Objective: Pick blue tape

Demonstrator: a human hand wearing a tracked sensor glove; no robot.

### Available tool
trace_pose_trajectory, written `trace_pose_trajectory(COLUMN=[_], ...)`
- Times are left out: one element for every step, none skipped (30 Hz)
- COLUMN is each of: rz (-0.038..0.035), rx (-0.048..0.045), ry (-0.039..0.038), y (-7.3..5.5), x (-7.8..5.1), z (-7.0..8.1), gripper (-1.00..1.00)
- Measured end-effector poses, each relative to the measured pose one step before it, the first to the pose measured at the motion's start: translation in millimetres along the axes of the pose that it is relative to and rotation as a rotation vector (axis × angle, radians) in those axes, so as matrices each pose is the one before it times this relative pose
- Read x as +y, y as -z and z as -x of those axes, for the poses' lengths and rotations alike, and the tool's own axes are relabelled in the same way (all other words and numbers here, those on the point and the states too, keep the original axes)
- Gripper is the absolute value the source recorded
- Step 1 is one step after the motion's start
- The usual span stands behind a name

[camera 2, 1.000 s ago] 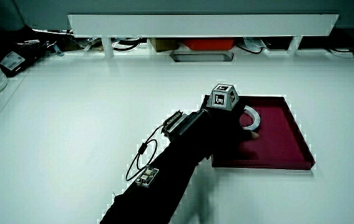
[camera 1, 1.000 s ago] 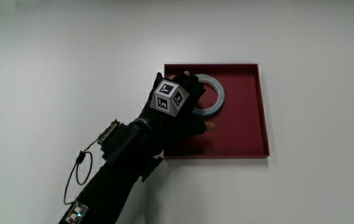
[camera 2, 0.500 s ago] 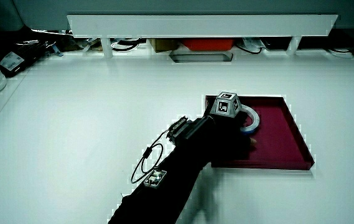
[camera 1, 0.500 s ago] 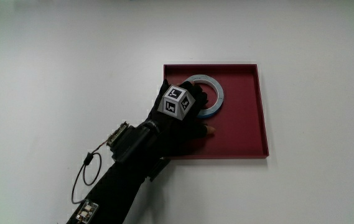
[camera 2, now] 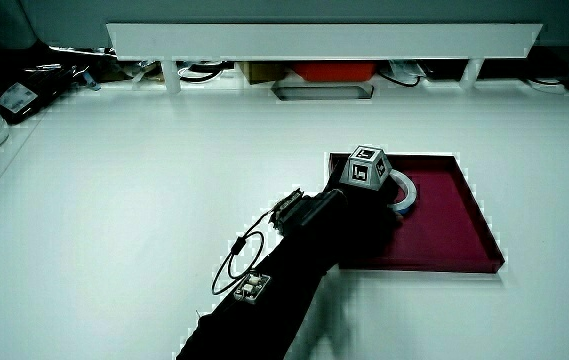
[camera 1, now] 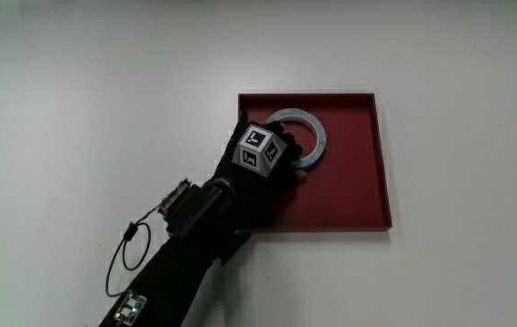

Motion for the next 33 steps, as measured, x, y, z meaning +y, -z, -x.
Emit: trace_pose_trajectory(rz=[-0.01739,-0.00366,0.00691,-0.01015,0.00259,-0.00996,0.00131,-0.00402,-0.00811,-0.00452,0.00468,-0.00747,0.00473,0.00432,-0.00687,-0.0038,-0.00049,-0.00413,-0.00707,0.00366,-0.0102,-0.00599,-0.0049,-0.01013,-0.00587,-0.01106,-0.01478,-0.00313,0.00416,-0.00342,-0.01747,-0.01146,-0.00225], rx=[-0.00051,-0.01072,-0.00193,0.00305,-0.00216,-0.00095,0.00336,0.00071,-0.00191,-0.00211,0.00154,0.00257,-0.00312,0.00131,0.00539,-0.00096,0.00135,-0.0055,0.0076,-0.0005,0.0044,0.00738,-0.00498,0.00769,-0.00788,0.00853,-0.00464,0.00696,-0.00432,-0.00419,0.00364,-0.01444,0.01438], ry=[0.01165,0.00816,-0.00979,0.00293,0.00188,0.00673,0.00025,0.00598,0.0069,-0.00326,0.0014,0.00443,0.00003,-0.00341,0.00296,0.00123,0.00838,0.00251,0.00328,0.00077,0.01075,0.00739,0.0029,0.00872,0.00374,0.01382,0.01071,0.01553,0.00325,0.00982,0.02918,0.01499,0.00695], y=[-0.61,1.33,-1.78,-0.2,-0.28,1.0,-0.94,0.99,0.72,0.26,-0.37,-1.02,0.49,-1.48,-0.36,1.23,-1.57,0.11,1.39,-1.93,-2.91,-1.46,-2.77,-5.43,-3.64,-4.82,-2.76,-7.07,-7.8,-3.5,-2.87,-3.2,-7.52], x=[-1.27,0.5,-1.24,-0.4,-0.26,0.22,-0.7,0.09,0.04,-0.09,-0.14,-0.73,0.23,-0.82,-0.44,0.05,-1.22,-0.9,-0.24,-1.3,-1.41,-0.62,-1.21,-2.23,-2.13,-2.36,-2.38,-3.72,-4.03,-2.56,-2.37,-2.77,-3.45], z=[-0.41,0.83,-0.69,-0.26,-0.37,0.38,-0.79,-0.02,-0.05,-0.01,-0.42,-0.86,-0.03,-0.93,-0.39,0.24,-0.91,-0.25,0.11,-1.22,-1.56,-0.46,-0.64,-1.87,-0.31,-0.94,-0.06,-1.62,-2.1,-0.65,0.15,1.05,-1.04], gripper=[0.67,0.71,0.76,0.81,0.86,0.9,0.95,1.0,1.0,1.0,1.0,1.0,1.0,1.0,1.0,1.0,1.0,1.0,1.0,1.0,1.0,1.0,1.0,1.0,1.0,1.0,1.0,1.0,1.0,1.0,1.0,1.0,1.0])
